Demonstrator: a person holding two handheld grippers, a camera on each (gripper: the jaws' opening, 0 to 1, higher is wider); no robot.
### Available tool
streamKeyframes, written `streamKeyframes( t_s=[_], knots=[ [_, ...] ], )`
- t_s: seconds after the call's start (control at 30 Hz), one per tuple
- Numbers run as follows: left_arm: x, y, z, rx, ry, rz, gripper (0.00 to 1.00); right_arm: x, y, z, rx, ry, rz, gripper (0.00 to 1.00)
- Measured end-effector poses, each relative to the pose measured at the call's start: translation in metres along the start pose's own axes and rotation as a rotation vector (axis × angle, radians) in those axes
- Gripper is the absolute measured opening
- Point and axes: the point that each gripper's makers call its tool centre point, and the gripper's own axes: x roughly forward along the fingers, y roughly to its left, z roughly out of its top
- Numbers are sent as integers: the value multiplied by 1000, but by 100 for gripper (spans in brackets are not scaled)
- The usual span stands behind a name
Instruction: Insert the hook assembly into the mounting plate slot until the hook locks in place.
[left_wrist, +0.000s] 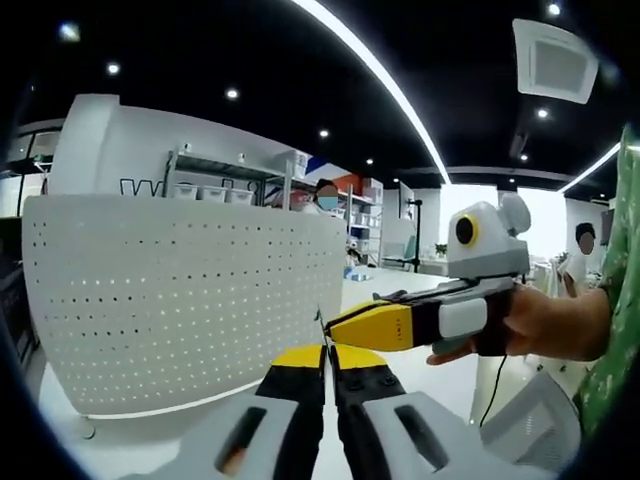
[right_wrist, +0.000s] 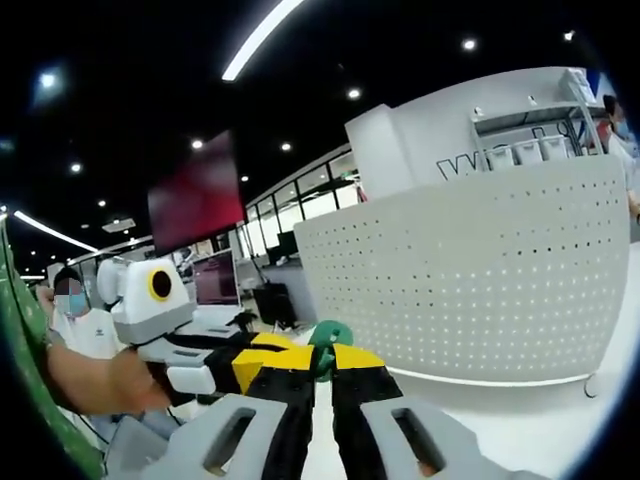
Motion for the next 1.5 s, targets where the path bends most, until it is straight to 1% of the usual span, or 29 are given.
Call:
streamKeyframes(
  t_s=[0.17,0.43,0.53,0.7,0.87,0.97,1.07,1.13,1.33,1.5],
  knots=[
    [-2,3,2,-8,-18,29,1,1,1,0,32,-11,-10,5],
    [-3,3,0,-30,-31,40,1,0,-1,-1,74,-24,-28,5],
    [-3,3,0,-37,-34,38,1,0,-2,-1,63,-25,-30,4],
    [-2,5,-1,-39,-36,46,1,-1,-1,3,62,-45,-36,8],
    [-3,9,1,-53,-52,64,1,-2,-3,0,73,-39,-59,10],
    [-4,12,2,-41,-58,76,1,-2,-4,-2,89,-44,-68,9],
    [-5,12,4,-26,-65,89,1,0,-5,-2,138,-54,-69,8],
    [-5,12,5,-16,-68,95,1,2,-3,1,169,-65,-56,7],
    [-6,12,7,2,-79,107,1,6,-2,5,181,-79,-54,4],
    [-8,13,9,6,-89,123,1,8,0,6,187,-84,-52,4]
  ],
)
